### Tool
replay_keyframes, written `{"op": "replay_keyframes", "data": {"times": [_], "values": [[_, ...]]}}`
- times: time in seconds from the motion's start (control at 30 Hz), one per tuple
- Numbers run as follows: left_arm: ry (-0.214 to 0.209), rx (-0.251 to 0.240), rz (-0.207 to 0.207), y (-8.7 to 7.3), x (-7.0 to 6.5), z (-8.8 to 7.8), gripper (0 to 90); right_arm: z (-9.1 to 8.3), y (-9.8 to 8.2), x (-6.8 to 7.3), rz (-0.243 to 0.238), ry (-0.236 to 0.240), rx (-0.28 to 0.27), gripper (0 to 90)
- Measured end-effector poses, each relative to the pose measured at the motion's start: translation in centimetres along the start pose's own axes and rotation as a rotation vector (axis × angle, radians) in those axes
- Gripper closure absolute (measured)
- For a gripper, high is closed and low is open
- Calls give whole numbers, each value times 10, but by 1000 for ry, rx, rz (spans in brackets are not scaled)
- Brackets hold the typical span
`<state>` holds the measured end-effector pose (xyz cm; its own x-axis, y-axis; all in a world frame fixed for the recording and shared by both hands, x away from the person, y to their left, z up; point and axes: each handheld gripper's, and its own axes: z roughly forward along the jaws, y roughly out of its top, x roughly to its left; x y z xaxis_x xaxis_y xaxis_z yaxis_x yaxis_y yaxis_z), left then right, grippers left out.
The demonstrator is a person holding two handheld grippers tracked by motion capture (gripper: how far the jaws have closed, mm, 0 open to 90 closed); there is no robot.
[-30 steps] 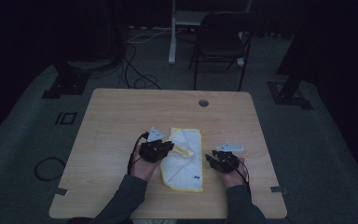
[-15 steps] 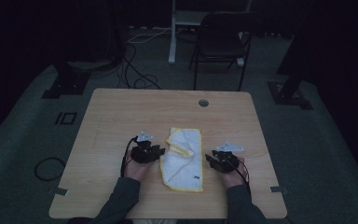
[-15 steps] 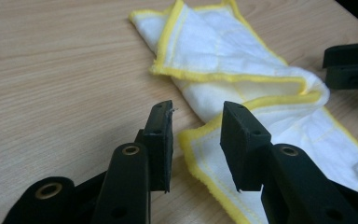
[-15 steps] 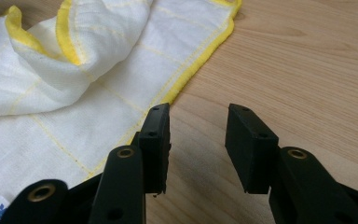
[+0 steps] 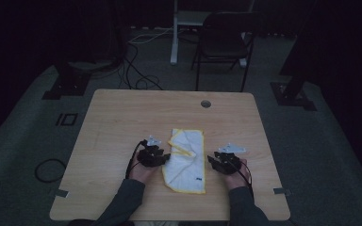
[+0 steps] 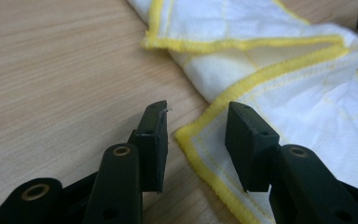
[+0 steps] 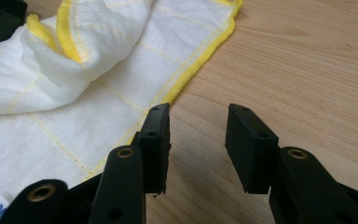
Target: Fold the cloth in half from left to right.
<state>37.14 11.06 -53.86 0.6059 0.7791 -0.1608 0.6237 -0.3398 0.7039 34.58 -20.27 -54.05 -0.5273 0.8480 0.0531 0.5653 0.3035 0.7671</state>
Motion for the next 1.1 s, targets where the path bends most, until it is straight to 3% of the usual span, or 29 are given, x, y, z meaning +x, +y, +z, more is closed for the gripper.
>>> {"op": "replay_keyframes", "data": {"times": [0.13,0.23,0.33,0.43,0.77,1.1], "values": [[32,6,22,0,-4,0,627,0,0,0,1,0,0,600],[39,10,38,0,-7,0,718,0,0,0,-1,0,1,600],[17,11,16,-1,-6,0,838,0,0,0,-4,0,2,600],[9,4,5,-2,-7,-1,870,0,0,0,-2,-1,0,600],[-74,-75,52,5,-31,-24,875,-1,3,1,-9,-2,-13,600],[-203,-90,150,-1,-71,-28,867,-4,8,1,-9,-5,-32,600]]}}
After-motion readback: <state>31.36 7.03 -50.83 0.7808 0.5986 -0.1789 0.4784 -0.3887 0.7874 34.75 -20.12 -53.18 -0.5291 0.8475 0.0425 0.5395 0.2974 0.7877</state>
